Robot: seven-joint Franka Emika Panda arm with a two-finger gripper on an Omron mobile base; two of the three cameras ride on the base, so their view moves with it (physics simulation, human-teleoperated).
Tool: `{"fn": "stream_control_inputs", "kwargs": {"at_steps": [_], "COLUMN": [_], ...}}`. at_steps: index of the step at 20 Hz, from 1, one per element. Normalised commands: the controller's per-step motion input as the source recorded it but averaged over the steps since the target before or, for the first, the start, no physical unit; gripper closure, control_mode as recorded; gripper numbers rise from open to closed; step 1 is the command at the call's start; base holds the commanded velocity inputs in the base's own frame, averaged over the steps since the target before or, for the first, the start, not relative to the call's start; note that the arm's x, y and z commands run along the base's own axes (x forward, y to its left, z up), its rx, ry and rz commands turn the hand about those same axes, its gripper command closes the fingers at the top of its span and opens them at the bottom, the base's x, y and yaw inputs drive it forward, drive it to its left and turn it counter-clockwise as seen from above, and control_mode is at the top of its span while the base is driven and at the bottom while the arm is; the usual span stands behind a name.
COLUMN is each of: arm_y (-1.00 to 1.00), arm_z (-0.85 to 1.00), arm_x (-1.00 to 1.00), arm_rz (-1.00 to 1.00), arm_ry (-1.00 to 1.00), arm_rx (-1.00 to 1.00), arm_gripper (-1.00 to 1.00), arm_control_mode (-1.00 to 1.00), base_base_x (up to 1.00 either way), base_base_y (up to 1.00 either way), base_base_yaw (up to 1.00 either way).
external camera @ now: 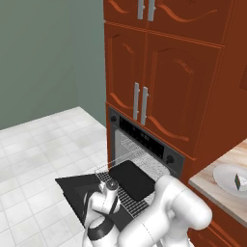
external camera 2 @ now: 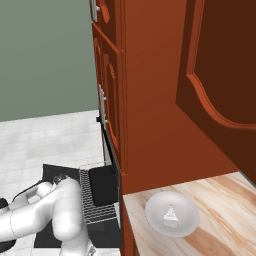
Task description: Take the baked cake out of the oven and place it on the plate for cooling. Then close the oven door.
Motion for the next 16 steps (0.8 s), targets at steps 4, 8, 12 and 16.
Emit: {"fn": "stream_control_inputs", "kwargs": {"at_steps": [4,8,12,16], "arm_y": [-0.29,-0.27,-0.23,-0.21], "arm_z": [-0.14,-0.14,-0.13,-0.15], "arm_x": [0.32,0.29,0.28,0.28], "arm_rz": [0.07,0.01,0.00,0.00], "arm_ry": [0.00,0.00,0.00,0.00], "arm_rx": [0.00,-0.02,-0.06,-0.10], "arm_gripper": [-1.00,-1.00,-1.00,-1.00], "arm_control_mode": [-1.00,-1.00,-1.00,-1.00], "base_base_x": [0.00,0.00,0.00,0.00], "base_base_y": [0.00,0.00,0.00,0.00], "base_base_yaw": [0.00,0.00,0.00,0.00]}}
